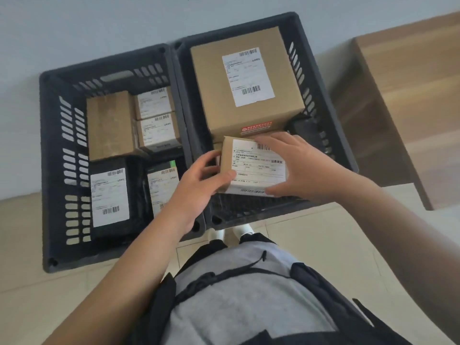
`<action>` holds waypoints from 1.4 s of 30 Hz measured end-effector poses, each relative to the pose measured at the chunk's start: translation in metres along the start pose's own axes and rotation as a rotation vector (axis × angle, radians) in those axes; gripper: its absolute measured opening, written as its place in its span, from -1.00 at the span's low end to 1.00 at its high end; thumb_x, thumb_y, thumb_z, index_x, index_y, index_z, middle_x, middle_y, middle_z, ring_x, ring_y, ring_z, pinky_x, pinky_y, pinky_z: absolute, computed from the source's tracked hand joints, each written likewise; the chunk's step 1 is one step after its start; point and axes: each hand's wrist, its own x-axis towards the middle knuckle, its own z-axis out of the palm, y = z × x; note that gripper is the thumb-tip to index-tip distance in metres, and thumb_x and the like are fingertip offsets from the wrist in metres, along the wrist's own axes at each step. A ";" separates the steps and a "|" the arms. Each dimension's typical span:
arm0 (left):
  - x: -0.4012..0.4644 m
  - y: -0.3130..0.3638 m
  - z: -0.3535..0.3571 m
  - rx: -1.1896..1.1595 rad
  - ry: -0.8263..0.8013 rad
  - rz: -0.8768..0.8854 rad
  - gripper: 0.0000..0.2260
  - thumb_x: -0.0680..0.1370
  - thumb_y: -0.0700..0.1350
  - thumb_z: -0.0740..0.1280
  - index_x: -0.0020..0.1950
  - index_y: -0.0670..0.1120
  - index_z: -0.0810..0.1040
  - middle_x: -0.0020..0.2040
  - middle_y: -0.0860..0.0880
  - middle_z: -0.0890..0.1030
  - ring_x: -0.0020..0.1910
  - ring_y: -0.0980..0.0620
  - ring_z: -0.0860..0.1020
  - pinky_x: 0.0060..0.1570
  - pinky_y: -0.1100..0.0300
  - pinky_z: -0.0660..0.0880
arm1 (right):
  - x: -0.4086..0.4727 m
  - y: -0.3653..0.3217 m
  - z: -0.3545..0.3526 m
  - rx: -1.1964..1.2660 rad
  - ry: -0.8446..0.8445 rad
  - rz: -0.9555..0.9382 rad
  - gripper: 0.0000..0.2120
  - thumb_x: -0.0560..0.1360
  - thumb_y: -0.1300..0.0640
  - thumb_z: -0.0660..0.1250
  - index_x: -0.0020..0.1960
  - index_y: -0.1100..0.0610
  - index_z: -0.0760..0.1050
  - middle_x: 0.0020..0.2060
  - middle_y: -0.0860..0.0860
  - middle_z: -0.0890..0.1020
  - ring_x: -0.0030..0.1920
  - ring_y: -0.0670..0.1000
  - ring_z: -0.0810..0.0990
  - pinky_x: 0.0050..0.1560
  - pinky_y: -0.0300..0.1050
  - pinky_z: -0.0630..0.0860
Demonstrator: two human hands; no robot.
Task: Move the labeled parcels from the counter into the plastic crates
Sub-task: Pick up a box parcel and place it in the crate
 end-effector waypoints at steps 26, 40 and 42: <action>0.025 -0.029 -0.032 0.371 -0.003 0.374 -0.32 0.57 -0.09 0.47 0.60 0.17 0.24 0.57 0.13 0.34 0.49 0.24 0.27 0.44 0.25 0.18 | 0.014 0.002 -0.023 -0.229 -0.202 0.162 -0.07 0.37 0.00 0.64 0.62 -0.06 0.24 0.46 -0.11 0.40 0.42 0.01 0.34 0.44 -0.01 0.33; 0.028 -0.043 -0.042 0.614 0.118 0.311 -0.49 0.60 -0.18 0.42 0.53 0.03 0.41 0.63 0.04 0.23 0.63 0.04 0.05 0.52 0.13 0.03 | 0.052 -0.018 0.048 -0.503 -0.386 0.065 -0.14 0.35 -0.21 0.58 0.52 0.04 0.34 0.38 0.08 0.47 0.36 0.18 0.40 0.40 0.18 0.41; 0.027 -0.043 -0.042 0.616 0.111 0.307 -0.49 0.60 -0.18 0.42 0.54 0.02 0.40 0.64 0.03 0.20 0.64 0.03 0.03 0.56 0.06 0.05 | 0.047 -0.016 0.052 -0.515 -0.365 0.053 -0.12 0.36 -0.21 0.58 0.54 0.03 0.29 0.41 0.06 0.44 0.39 0.18 0.36 0.43 0.19 0.38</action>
